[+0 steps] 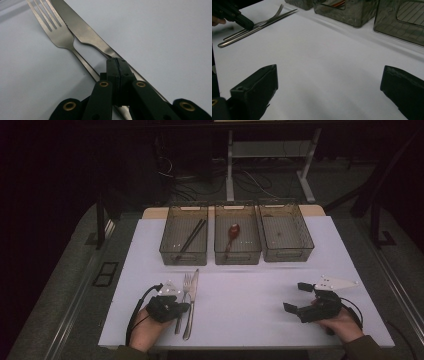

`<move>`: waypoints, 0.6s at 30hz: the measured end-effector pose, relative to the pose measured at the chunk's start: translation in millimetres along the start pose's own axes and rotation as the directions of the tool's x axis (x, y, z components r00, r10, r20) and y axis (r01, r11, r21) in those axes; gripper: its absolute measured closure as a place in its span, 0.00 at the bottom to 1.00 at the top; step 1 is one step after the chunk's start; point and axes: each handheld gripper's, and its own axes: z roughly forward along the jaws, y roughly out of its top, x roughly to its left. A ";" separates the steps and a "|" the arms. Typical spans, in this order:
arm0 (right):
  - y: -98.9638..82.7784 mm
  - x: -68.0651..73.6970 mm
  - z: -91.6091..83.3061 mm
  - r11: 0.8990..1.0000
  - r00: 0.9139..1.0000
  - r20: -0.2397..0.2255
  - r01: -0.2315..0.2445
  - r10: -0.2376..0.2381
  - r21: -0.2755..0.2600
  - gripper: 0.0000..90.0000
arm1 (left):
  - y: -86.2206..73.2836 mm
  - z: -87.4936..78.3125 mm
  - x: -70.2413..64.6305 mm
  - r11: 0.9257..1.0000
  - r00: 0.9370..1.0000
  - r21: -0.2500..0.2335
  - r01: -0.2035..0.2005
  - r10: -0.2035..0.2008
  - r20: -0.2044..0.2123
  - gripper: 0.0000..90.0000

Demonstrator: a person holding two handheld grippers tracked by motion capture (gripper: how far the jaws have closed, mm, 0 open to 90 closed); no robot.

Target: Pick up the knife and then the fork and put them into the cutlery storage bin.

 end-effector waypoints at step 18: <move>0.1 0.0 -0.6 1.000 1.000 -0.001 0.001 -0.001 -0.001 0.01 | -2.2 -6.2 7.4 1.000 0.998 0.028 0.013 -0.011 -0.066 0.99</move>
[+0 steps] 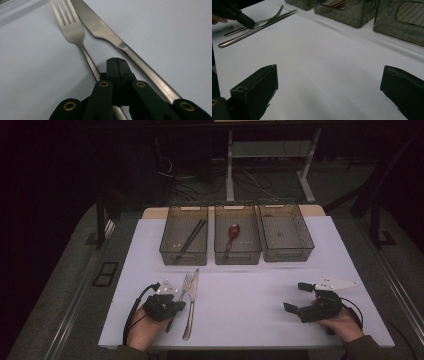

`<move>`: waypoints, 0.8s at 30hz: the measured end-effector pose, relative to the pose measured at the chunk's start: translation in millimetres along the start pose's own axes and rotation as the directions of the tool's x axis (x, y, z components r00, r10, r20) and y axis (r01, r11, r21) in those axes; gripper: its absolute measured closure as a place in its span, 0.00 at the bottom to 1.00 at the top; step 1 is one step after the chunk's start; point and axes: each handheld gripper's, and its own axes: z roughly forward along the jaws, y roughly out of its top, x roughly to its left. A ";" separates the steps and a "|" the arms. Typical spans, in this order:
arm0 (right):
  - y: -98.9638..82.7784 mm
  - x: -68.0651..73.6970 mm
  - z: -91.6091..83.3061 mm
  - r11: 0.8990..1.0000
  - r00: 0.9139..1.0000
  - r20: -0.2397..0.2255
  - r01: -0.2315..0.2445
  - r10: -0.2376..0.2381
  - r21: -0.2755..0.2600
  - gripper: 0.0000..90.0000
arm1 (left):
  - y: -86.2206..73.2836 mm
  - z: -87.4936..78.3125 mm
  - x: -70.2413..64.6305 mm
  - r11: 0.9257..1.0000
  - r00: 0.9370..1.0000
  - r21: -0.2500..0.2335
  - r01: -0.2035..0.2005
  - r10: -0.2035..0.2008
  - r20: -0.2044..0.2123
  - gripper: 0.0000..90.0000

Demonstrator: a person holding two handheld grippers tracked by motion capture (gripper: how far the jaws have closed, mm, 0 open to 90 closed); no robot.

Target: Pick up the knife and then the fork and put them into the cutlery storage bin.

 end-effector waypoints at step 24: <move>0.0 0.1 1.4 1.000 1.000 0.003 0.004 -0.004 0.005 0.01 | 0.6 -6.3 35.6 0.988 0.989 -0.126 0.087 -0.101 -0.108 0.87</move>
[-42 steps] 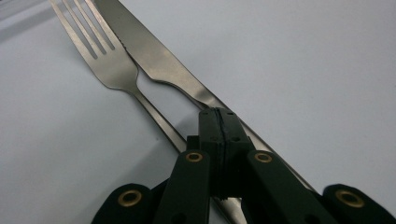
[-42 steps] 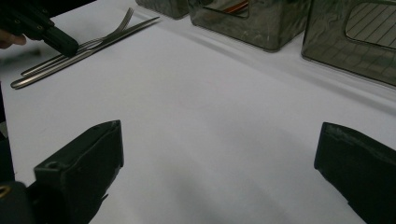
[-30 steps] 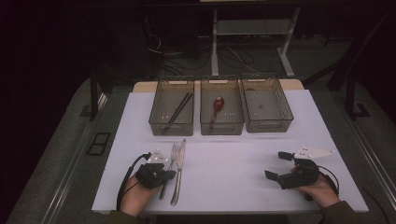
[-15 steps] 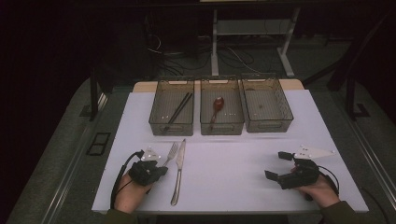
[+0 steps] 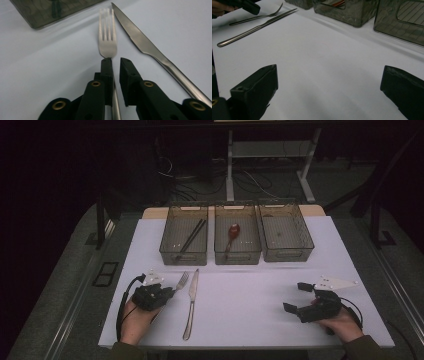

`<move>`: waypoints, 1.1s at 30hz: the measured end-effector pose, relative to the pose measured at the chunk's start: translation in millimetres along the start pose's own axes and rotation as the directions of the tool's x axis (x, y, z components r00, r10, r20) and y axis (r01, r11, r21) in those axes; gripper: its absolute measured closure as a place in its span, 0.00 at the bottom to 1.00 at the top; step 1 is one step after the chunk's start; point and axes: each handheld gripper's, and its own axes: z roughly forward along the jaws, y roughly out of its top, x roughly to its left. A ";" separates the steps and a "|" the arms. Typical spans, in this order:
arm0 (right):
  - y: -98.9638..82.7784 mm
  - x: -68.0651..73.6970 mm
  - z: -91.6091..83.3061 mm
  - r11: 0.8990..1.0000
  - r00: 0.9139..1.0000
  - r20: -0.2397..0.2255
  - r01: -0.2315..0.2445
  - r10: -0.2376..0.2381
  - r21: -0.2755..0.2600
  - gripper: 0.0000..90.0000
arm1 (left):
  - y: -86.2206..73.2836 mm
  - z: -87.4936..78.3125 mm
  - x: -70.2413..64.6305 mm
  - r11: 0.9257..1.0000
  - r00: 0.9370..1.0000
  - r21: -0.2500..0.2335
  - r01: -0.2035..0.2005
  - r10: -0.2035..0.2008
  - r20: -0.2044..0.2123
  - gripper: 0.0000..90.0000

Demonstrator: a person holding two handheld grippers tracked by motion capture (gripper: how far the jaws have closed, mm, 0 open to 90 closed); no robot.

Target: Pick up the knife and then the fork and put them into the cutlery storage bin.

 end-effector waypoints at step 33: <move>6.9 0.4 0.0 1.000 1.000 -0.017 -0.024 0.024 0.001 0.01 | 27.5 -8.4 -29.3 0.992 0.997 -0.109 -0.062 0.065 0.028 0.95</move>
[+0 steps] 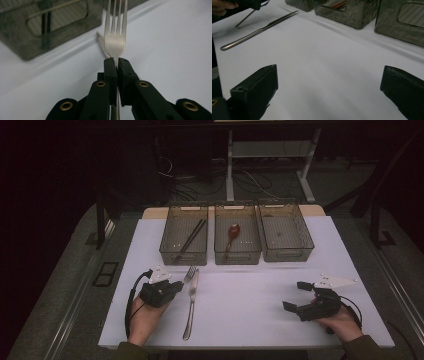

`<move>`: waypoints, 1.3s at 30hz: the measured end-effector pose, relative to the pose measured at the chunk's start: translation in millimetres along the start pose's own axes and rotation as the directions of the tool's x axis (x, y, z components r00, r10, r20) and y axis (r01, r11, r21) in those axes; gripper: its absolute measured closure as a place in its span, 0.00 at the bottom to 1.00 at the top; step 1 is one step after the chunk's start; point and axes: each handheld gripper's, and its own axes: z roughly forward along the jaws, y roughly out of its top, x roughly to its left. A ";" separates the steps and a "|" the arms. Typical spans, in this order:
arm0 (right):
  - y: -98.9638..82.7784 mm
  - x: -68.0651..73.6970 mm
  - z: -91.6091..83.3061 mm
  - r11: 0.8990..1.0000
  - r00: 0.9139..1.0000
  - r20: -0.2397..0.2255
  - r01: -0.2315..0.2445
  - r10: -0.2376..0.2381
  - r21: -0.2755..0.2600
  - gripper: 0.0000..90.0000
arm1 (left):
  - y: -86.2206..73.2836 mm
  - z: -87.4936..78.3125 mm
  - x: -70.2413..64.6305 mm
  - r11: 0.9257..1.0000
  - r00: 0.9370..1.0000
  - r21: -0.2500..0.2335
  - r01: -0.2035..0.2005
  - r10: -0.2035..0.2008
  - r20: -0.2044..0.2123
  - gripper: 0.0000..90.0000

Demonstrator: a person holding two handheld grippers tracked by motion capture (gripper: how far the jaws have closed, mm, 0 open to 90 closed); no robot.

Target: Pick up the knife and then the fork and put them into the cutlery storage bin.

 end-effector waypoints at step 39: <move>108.5 28.6 39.0 0.976 0.981 -0.188 -0.083 0.045 -0.199 0.57 | 111.9 68.5 -105.3 0.966 0.955 -0.200 -0.166 0.208 0.211 0.95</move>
